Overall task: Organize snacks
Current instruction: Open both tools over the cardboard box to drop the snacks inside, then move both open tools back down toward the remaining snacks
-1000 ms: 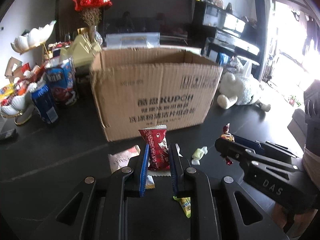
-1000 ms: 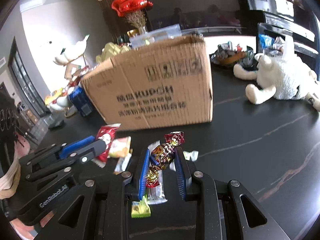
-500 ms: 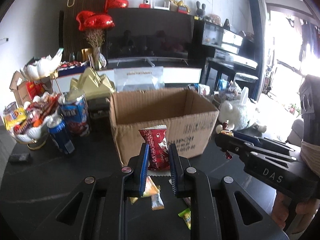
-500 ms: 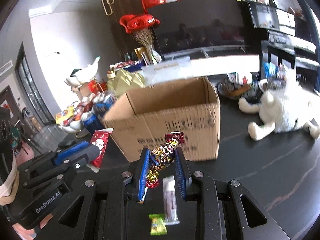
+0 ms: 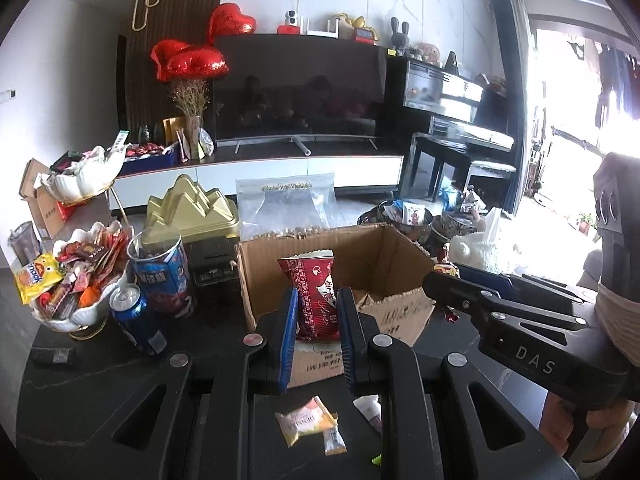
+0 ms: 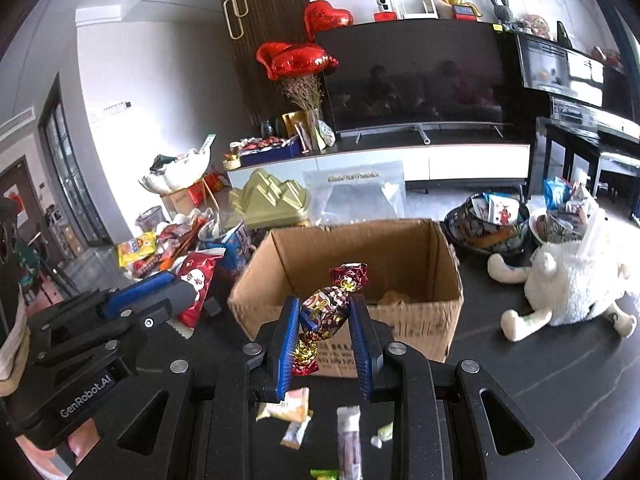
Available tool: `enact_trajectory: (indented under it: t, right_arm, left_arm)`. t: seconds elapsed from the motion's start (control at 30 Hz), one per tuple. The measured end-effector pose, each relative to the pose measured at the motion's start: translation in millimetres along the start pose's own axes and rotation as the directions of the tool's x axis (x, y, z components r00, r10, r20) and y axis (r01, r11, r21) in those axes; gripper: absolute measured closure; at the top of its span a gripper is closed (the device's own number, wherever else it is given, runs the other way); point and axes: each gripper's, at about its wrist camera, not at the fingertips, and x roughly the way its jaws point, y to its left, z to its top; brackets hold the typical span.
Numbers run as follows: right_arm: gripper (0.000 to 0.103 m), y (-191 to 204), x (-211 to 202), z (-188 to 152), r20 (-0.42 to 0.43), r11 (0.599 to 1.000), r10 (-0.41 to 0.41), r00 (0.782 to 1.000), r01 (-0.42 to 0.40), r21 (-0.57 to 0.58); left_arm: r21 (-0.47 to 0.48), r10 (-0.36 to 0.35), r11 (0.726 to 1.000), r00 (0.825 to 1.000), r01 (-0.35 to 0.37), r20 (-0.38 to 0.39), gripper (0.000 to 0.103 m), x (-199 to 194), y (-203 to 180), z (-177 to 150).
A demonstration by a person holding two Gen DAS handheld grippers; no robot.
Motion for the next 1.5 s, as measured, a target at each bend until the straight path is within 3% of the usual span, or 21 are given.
enact_trajectory:
  t: [0.6, 0.67, 0.73, 0.87, 1.17, 1.5]
  right_arm:
    - [0.076, -18.3, 60.1, 39.5, -0.041, 0.999, -0.031, 0.999, 0.031, -0.013]
    - [0.073, -22.1, 67.3, 40.9, -0.052, 0.999, -0.043, 0.998, 0.043, -0.001]
    - [0.057, -25.3, 70.2, 39.6, -0.058, 0.998, -0.057, 0.997, 0.058, 0.007]
    - [0.057, -21.4, 63.1, 31.5, -0.038, 0.997, -0.077, 0.996, 0.077, -0.017]
    - [0.057, 1.7, 29.4, 12.0, -0.001, 0.999, -0.016, 1.0, 0.016, -0.046]
    - [0.057, 7.2, 11.8, -25.4, -0.01, 1.0, 0.017, 1.0, -0.017, -0.002]
  left_arm:
    - [-0.009, 0.007, 1.0, 0.998, -0.008, -0.058, 0.081, 73.0, 21.3, 33.2]
    - [0.0, 0.038, 0.999, 0.998, -0.038, -0.046, 0.066, 74.5, 22.2, 34.4]
    - [0.008, 0.06, 0.998, 0.998, -0.06, -0.024, 0.064, 69.0, 22.7, 31.6]
    - [0.008, 0.05, 0.999, 0.999, -0.05, -0.013, 0.06, 57.3, 21.8, 25.7]
    - [-0.024, 0.016, 1.0, 1.0, -0.015, 0.004, 0.055, 21.5, 21.5, 2.2]
    - [0.025, 0.052, 0.998, 0.997, -0.054, 0.052, 0.051, -12.1, 13.8, -33.8]
